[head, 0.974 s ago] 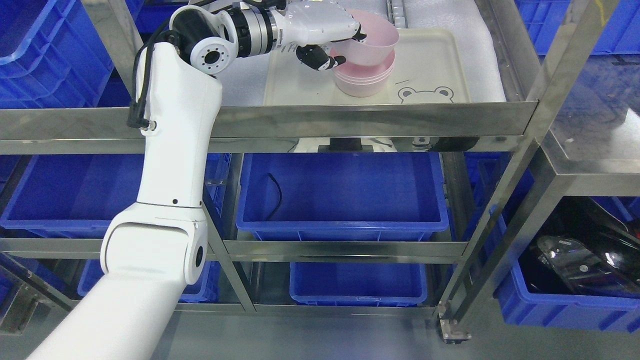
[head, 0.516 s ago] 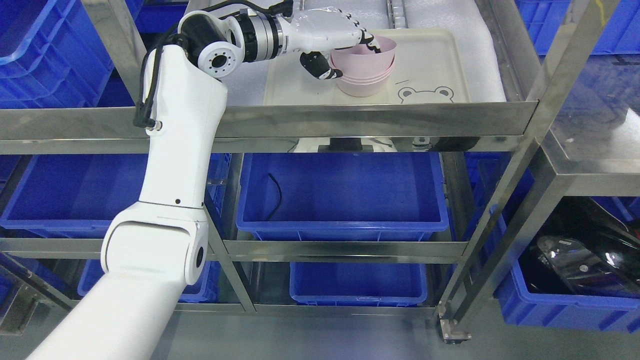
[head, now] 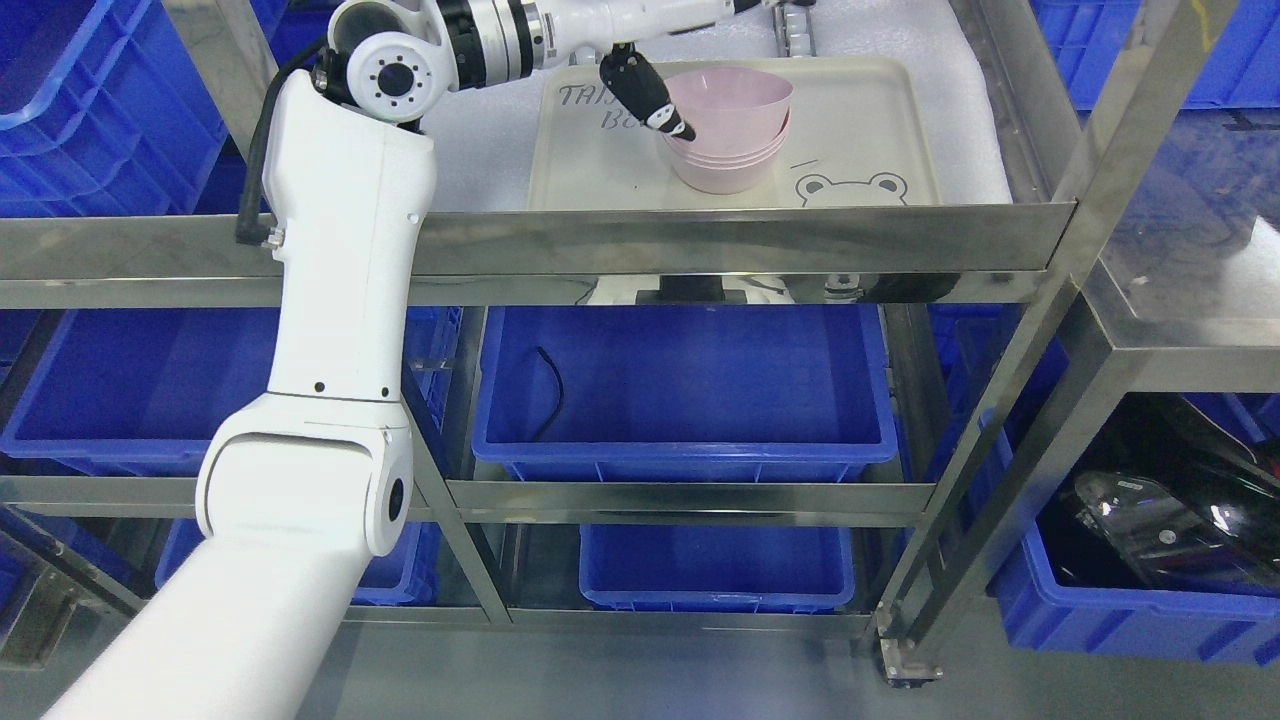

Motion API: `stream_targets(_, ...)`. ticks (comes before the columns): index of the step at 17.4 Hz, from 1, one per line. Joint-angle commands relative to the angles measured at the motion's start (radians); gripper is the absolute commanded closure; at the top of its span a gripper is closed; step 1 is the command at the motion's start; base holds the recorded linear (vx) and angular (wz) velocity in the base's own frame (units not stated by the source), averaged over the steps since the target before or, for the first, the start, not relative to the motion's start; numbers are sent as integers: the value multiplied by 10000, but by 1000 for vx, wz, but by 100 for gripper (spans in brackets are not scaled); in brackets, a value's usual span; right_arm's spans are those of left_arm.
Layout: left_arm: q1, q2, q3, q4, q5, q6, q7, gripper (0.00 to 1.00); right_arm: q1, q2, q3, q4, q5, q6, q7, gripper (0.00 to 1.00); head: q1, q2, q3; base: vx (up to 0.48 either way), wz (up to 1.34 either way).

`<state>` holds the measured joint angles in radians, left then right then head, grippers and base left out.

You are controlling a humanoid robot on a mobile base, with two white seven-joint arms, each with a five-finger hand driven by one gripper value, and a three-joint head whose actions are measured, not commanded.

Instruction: Stack pink IKEA bowl on shelf middle layer

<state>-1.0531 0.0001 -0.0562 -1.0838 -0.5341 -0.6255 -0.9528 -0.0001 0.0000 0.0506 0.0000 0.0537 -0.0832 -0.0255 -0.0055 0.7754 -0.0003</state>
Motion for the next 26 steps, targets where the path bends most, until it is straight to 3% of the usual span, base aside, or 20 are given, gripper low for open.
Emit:
stream_targets(1, 757, 174, -1747, -1385, 3683, 641, 2019, 0, 231, -175, 0, -175, 0, 4, -6, 0, 0, 0, 0, 0, 0)
stream_targets(3, 1843, 174, -4166, -2288, 3731, 626, 3737, 0, 231, -175, 0, -175, 0, 4, -6, 0, 0, 0, 0, 0, 0)
stream_targets(5, 2810, 174, -5949, -2828, 3700, 580, 4494, 0, 231, -175, 0, -175, 0, 4, -6, 0, 0, 0, 0, 0, 0)
stream_targets(7, 3593, 174, -6417, -3089, 3700, 381, 4512, 1, 231, -175, 0, -175, 0, 4, -6, 0, 0, 0, 0, 0, 0)
stream_targets(13, 6048, 174, -6158, -3244, 3685, -1044, 3608, 2, 231, -175, 0, -175, 0, 4, -6, 0, 0, 0, 0, 0, 0)
stream_targets(17, 7231, 174, -5713, -3046, 3654, -1154, 3591, 1, 231, -175, 0, -175, 0, 4, -6, 0, 0, 0, 0, 0, 0)
stream_targets(23, 9532, 174, -2969, -1023, 3684, -1154, 3729, 0, 231, -175, 0, -175, 0, 4, -6, 0, 0, 0, 0, 0, 0)
stream_targets(24, 9671, 174, -2693, -822, 3730, -1078, 3912, 0, 231, -175, 0, -175, 0, 4, -6, 0, 0, 0, 0, 0, 0)
stream_targets(26, 9856, 174, -2216, -499, 3899, -727, 5486, 0, 231, -175, 0, -175, 0, 4, -6, 0, 0, 0, 0, 0, 0)
